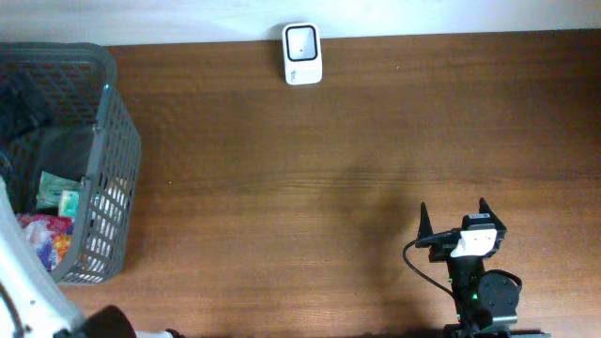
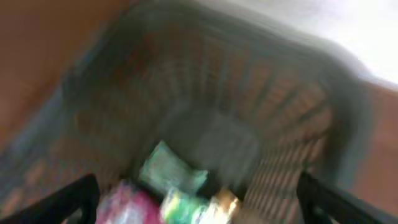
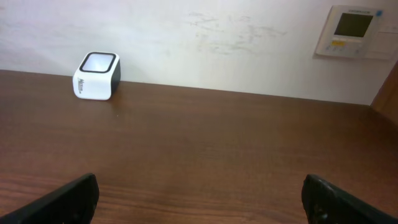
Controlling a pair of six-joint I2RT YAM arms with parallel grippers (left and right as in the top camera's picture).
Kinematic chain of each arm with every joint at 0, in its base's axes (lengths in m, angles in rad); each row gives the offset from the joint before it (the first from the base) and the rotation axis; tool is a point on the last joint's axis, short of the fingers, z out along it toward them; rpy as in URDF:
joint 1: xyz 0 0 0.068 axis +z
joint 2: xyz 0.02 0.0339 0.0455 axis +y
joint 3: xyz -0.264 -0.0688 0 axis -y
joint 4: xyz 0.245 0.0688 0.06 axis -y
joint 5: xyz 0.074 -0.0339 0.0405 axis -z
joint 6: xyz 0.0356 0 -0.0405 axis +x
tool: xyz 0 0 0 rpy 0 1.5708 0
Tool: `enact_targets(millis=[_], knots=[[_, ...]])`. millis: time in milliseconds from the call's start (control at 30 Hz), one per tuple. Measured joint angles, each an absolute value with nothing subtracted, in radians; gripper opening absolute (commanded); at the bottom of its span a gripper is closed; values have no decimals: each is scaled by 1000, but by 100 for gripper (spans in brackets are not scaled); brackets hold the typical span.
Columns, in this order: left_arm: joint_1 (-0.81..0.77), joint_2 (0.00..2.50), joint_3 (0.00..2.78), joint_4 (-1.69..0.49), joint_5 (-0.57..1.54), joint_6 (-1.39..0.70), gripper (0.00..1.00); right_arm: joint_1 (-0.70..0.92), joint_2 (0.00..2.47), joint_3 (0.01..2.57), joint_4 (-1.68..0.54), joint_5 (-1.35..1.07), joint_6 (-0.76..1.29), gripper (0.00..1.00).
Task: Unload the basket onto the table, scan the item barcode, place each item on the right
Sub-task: 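Grasp the small green tissue pack from the basket with left gripper, place on table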
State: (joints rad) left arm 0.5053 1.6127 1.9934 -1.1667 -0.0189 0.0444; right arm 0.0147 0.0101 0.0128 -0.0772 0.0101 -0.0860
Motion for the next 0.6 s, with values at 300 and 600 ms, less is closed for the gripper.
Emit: enact_targets(millis=[300,600], knots=[[558,2096,1991,-1522,-105,-65,76,15,10,13,-77,10,-86,99],[563,2138,1829,-1367,-109,-76,43,15,10,13,-77,10,-86,99]])
